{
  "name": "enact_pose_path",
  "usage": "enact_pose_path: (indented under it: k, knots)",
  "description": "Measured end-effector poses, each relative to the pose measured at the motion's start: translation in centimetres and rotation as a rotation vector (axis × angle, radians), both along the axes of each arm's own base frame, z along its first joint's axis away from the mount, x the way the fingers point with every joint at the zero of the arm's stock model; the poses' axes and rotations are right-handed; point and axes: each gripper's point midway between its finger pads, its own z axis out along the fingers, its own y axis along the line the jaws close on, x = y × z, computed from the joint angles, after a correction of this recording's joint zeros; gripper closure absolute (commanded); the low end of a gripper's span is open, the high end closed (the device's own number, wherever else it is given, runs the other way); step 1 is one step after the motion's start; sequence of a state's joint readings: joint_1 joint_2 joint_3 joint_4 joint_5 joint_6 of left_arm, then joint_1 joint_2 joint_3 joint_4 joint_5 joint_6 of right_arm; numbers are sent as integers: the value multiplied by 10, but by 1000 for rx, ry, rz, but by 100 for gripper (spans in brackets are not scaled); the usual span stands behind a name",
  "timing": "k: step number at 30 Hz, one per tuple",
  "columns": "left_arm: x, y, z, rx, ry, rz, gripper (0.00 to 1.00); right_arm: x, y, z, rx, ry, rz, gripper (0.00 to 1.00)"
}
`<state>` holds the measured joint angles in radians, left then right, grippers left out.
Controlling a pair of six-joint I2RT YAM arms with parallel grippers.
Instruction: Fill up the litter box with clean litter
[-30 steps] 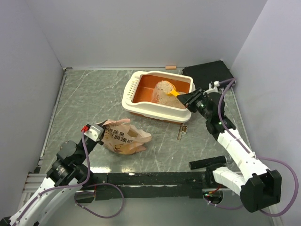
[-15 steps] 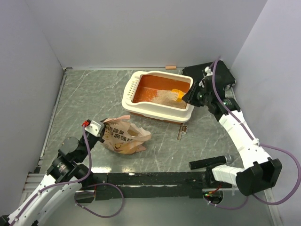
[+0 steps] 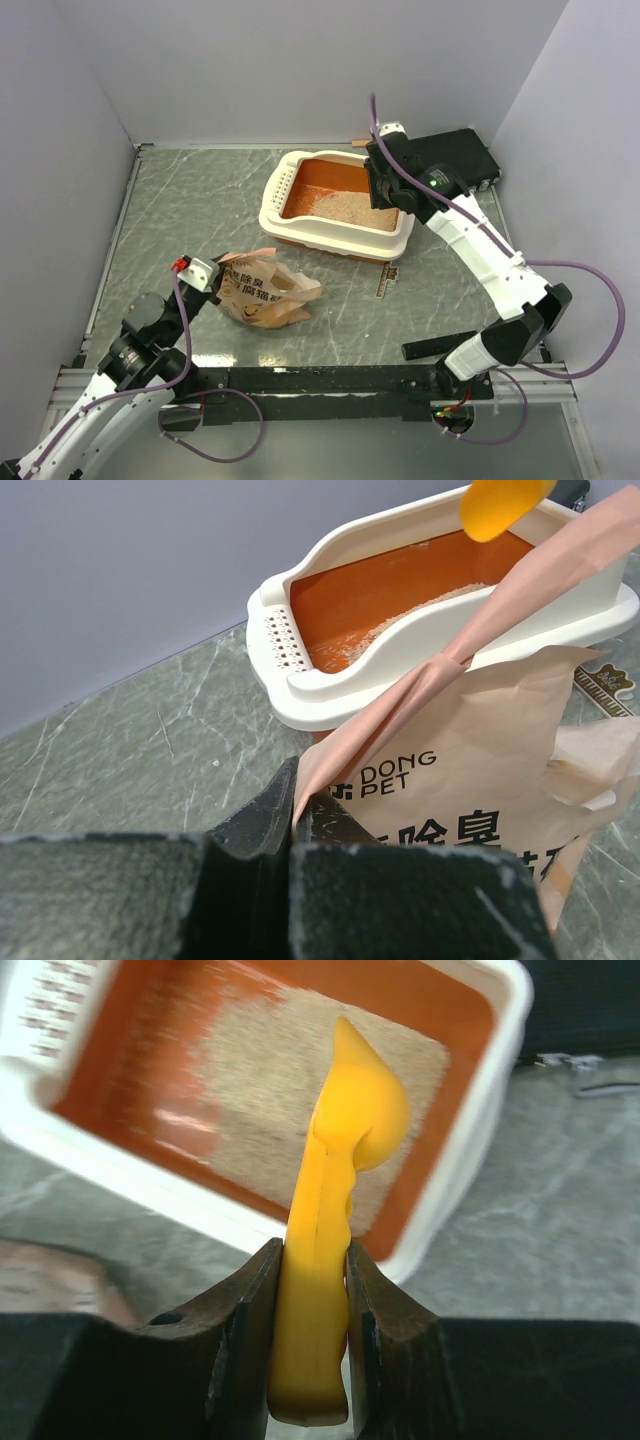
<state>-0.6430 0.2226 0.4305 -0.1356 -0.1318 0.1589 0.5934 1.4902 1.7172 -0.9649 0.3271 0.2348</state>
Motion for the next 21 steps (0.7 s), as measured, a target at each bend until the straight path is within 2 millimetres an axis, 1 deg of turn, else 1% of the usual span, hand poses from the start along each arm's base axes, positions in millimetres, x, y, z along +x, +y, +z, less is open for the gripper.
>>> enact_pose_path:
  k: [2,4,6,8,11,13,16,18,19,21]
  knots:
    - [-1,0,0,0,-1,-3,99,-3,-7,-6,-65,14,-22,100]
    - [-1,0,0,-1,-1,-3,99,-5,-11,-8,-99,9,-28,100]
    - [-1,0,0,-2,-1,-3,99,-11,-11,-7,-96,-9,-17,100]
    - [-1,0,0,-4,0,-4,99,-22,-10,-3,-58,-25,14,100]
    - [-2,-1,0,-6,1,-8,99,-48,-9,13,55,-77,73,100]
    - [-2,-1,0,-6,1,-11,99,-72,-8,30,169,-121,130,100]
    - [-2,-1,0,-6,2,-10,99,-103,-2,49,306,-149,221,100]
    - [-2,-1,0,-6,3,-10,99,-120,9,53,387,-132,293,100]
    - [-2,-1,0,-6,2,-10,99,-133,14,53,433,-113,335,100]
    - [-2,-1,0,-5,3,-10,99,-148,22,48,493,-77,394,100]
